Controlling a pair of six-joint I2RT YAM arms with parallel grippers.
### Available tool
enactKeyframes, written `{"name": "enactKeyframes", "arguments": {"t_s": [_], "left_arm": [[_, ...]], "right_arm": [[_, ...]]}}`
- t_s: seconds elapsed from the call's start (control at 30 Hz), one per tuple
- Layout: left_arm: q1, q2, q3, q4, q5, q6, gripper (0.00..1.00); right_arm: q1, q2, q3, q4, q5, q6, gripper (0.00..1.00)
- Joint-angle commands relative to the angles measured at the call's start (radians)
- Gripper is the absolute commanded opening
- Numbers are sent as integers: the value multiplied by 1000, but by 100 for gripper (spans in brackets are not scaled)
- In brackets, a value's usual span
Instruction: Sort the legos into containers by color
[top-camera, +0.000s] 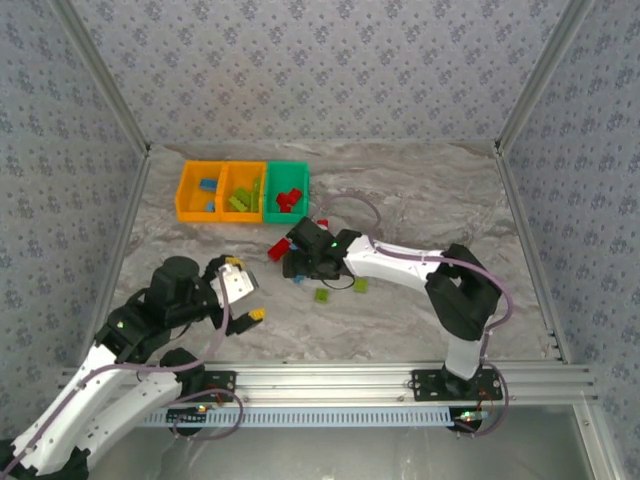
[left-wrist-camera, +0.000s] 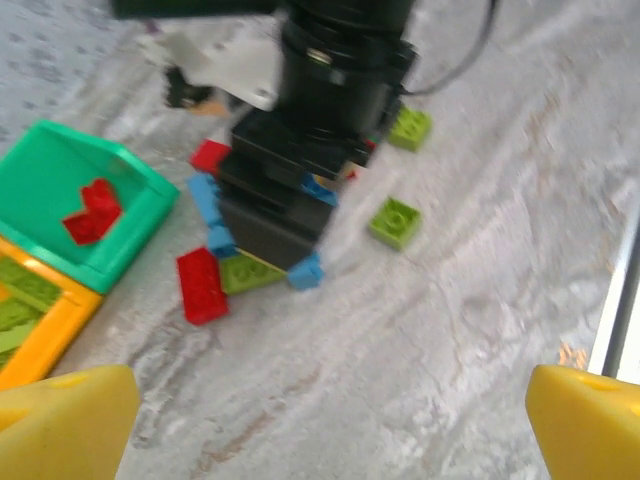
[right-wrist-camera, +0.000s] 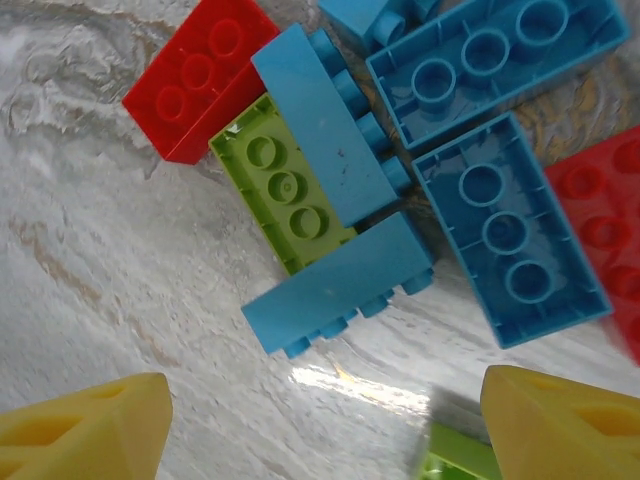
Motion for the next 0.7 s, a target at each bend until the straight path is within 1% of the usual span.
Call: {"name": "enactKeyframes", "arguments": {"t_s": [0.0, 0.13, 0.23, 0.37, 0.5, 0.67], "left_arm": [[-7, -10, -15, -15, 76, 91, 99], [-6, -26, -32, -11, 77, 98, 99], [-7, -40, -41, 5, 94, 96, 99], [-7, -48, -47, 16, 102, 101, 99], [-7, -48, -48, 16, 100, 106, 99], [-6, -49, -50, 14, 103, 114, 99]], "right_arm": [[7, 57, 47, -4, 12, 194, 82], [0, 126, 91, -18, 18, 254, 75], [-15, 179, 139, -58, 25, 252, 70], [-29, 212, 141, -41, 20, 254, 63], [-22, 209, 110, -40, 24, 271, 52], [-17, 151, 30, -36, 64, 289, 38]]}}
